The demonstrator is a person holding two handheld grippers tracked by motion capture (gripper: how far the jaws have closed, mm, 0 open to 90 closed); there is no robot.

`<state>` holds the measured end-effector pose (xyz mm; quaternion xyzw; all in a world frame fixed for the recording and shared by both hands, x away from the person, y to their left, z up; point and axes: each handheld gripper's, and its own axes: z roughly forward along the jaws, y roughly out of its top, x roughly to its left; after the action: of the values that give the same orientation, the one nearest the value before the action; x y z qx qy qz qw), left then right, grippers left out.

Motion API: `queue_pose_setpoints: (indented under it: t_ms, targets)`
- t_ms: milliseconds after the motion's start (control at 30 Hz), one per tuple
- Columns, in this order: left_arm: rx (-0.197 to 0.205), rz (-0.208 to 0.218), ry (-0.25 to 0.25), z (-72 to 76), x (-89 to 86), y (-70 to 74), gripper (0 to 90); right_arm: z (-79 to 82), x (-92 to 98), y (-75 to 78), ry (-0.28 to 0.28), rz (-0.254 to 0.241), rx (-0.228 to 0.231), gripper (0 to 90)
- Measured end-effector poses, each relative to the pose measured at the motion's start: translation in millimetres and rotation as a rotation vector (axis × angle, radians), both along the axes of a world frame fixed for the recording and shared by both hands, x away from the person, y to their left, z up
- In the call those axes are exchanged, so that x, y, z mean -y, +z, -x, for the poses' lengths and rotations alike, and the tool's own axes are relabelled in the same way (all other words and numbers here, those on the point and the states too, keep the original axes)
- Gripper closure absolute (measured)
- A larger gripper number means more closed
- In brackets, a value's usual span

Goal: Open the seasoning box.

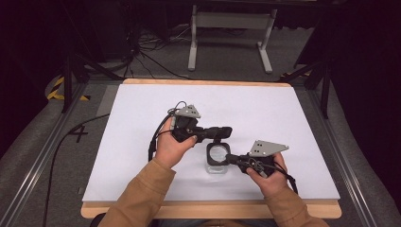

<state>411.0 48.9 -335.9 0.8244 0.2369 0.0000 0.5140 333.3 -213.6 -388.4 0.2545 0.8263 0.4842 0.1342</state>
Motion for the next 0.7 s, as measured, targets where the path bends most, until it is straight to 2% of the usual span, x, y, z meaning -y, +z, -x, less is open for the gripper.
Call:
queue_pose_setpoints:
  t_ms: [67,200,300,400,467,533,700]
  targets:
    - [0.003,0.025,0.016,-2.7,-0.9,0.1,87.7,0.9,1.8,-0.7,-0.004,-0.006,0.000,89.0]
    - [0.004,0.042,0.029,-7.6,-1.4,-1.4,88.5,2.2,2.7,-1.9,-0.008,-0.012,0.005,89.2]
    - [-0.005,0.041,0.051,-9.2,-1.2,-2.2,88.8,3.3,2.3,-2.3,-0.013,-0.010,0.014,89.4]
    - [0.002,0.055,0.069,-11.2,-1.7,-3.9,88.6,2.8,3.1,-3.3,-0.012,-0.013,0.017,89.5]
    - [0.012,0.046,0.073,-12.4,-3.4,-3.8,88.6,2.8,3.4,-3.4,-0.012,-0.017,0.015,89.5]
    - [0.009,0.062,0.086,-13.8,-4.8,-4.7,88.7,2.9,3.4,-3.6,-0.011,-0.022,0.015,89.5]
    - [0.005,0.066,0.103,-16.7,-6.3,-6.8,89.1,3.2,3.3,-3.5,-0.011,-0.012,0.022,89.6]
